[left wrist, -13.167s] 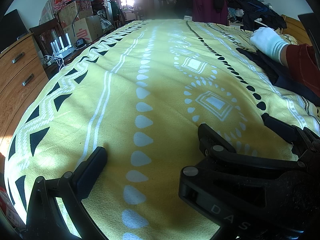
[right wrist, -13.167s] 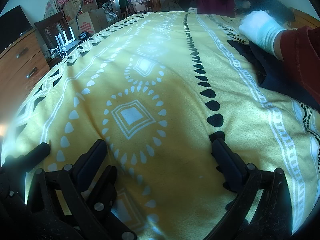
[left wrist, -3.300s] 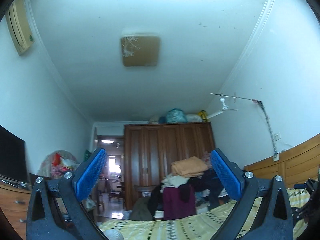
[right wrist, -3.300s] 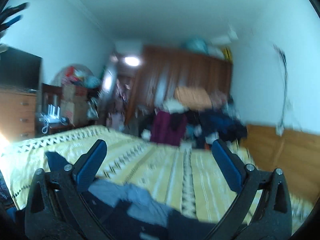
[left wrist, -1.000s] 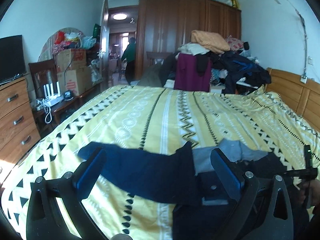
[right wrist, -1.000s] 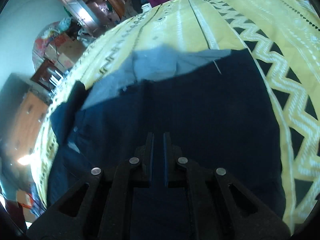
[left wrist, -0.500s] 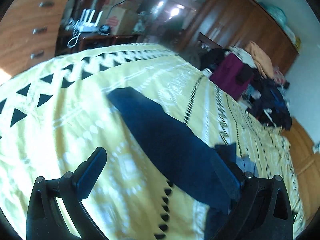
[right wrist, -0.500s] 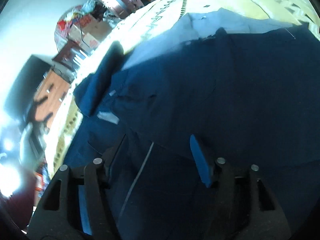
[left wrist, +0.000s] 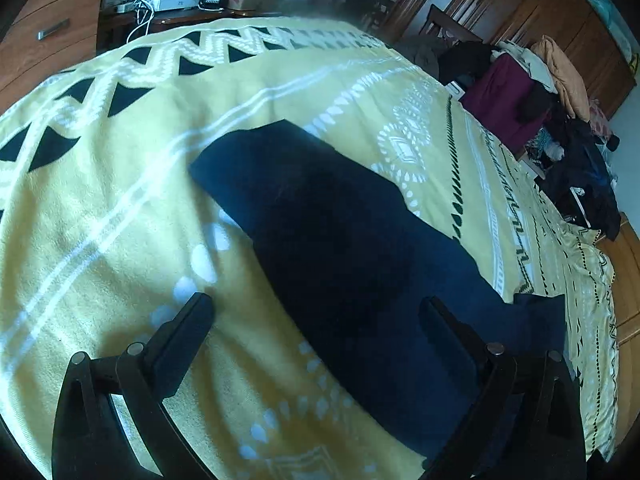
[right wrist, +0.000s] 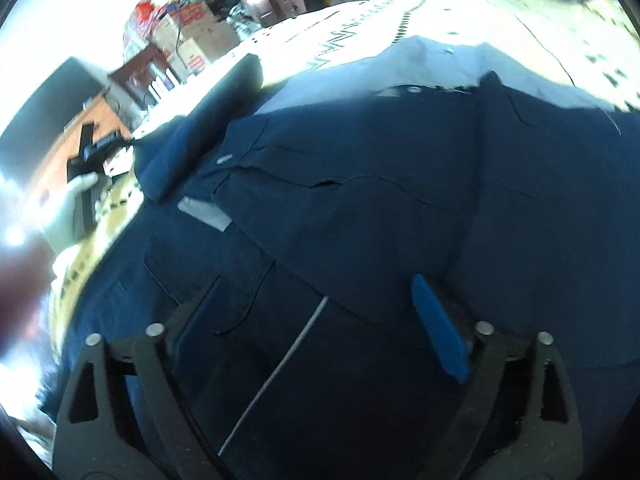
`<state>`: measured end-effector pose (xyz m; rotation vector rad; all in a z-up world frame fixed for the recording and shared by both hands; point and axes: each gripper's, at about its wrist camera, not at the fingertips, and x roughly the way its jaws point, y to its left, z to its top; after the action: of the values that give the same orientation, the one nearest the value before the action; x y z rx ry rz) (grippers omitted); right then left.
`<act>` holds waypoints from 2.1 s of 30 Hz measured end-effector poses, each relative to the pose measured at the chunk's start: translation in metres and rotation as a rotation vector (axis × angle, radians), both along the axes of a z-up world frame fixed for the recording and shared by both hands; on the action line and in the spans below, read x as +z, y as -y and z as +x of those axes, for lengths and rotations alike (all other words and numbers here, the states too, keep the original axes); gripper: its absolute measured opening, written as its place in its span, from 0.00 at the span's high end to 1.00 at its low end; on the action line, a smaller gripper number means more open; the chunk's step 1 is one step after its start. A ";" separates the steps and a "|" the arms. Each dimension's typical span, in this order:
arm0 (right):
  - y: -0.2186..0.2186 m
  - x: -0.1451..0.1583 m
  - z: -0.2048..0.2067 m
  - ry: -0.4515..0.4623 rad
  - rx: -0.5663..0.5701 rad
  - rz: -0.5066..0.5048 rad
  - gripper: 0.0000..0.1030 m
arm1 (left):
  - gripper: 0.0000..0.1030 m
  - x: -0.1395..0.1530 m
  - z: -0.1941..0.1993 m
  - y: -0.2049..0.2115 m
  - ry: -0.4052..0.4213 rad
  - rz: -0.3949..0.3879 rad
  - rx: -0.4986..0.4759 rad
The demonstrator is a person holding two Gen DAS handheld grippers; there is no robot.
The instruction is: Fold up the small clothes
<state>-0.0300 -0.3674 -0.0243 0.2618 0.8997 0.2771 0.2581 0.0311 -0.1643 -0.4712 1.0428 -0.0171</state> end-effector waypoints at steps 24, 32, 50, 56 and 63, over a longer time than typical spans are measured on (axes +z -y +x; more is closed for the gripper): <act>0.003 -0.006 0.004 0.017 0.011 0.048 0.01 | 0.49 0.003 0.002 -0.009 0.076 -0.058 0.083; 0.003 -0.006 0.005 0.022 0.016 0.056 0.00 | 0.39 0.001 0.023 -0.005 0.067 -0.005 0.084; 0.060 0.059 -0.019 0.110 -0.115 0.295 0.69 | 0.82 0.182 -0.025 0.213 0.530 -0.322 -0.555; 0.145 0.045 -0.035 0.136 -0.300 0.592 0.10 | 0.45 0.151 -0.091 0.359 0.362 -0.336 -0.922; 0.185 -0.005 -0.020 -0.043 -0.371 0.624 0.25 | 0.46 0.110 -0.117 0.323 0.237 -0.334 -0.815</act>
<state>-0.0500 -0.5528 -0.0297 1.0034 0.7699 0.2003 0.1408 -0.2920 -0.0546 -0.3048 0.9388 -0.9600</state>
